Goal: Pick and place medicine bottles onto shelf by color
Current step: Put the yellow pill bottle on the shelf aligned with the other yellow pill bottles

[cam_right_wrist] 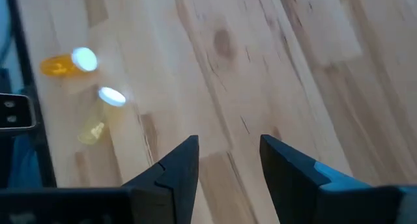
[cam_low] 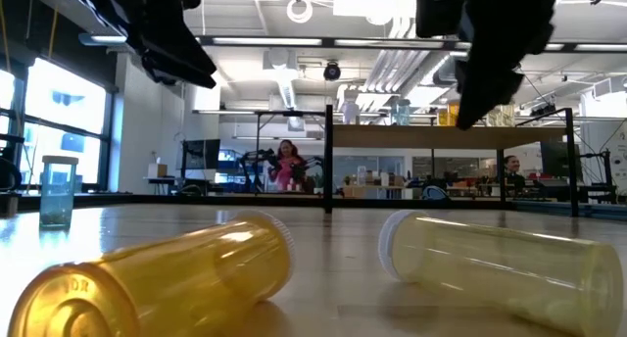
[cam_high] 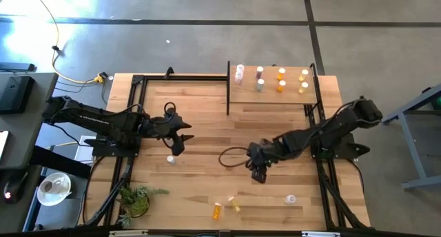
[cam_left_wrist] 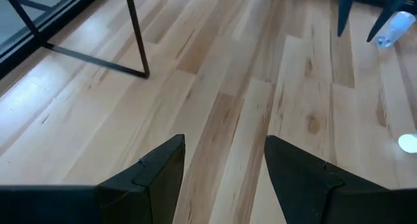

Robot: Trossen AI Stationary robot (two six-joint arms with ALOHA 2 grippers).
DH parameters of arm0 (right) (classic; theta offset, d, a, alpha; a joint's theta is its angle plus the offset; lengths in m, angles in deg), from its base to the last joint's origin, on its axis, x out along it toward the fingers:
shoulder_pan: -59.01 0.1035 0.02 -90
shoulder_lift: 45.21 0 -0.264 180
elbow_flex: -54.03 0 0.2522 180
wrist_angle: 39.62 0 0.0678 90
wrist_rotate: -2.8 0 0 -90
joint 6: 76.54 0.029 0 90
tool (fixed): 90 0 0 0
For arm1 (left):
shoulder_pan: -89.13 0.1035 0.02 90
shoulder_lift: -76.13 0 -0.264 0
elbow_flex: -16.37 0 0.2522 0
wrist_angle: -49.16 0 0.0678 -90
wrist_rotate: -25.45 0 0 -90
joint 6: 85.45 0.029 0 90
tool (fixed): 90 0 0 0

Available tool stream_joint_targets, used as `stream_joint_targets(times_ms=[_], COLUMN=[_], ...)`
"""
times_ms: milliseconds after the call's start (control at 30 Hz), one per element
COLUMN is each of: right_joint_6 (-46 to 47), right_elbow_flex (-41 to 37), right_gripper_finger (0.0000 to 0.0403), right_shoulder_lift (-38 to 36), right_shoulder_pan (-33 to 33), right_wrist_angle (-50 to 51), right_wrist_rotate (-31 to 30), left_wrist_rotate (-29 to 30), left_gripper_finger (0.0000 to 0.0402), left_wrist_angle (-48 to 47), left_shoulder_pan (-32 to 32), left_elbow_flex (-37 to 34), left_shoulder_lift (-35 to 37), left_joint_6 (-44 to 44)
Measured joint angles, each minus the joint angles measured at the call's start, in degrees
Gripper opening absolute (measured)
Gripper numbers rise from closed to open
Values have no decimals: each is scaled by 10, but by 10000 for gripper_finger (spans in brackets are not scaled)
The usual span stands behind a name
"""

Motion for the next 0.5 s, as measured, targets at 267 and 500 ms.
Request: stream_joint_targets(times_ms=[267,500], right_joint_6=[142,217], right_elbow_flex=[0,0], right_gripper_finger=[154,154], right_shoulder_lift=[0,0], right_shoulder_pan=[102,173], right_wrist_angle=[104,146], right_wrist_rotate=[-101,-124], left_wrist_rotate=[0,-1], left_gripper_finger=[202,202], left_wrist_angle=[1,2], left_shoulder_pan=[0,0], left_elbow_flex=[0,0], left_shoulder_lift=[0,0], left_joint_6=[-5,-29])
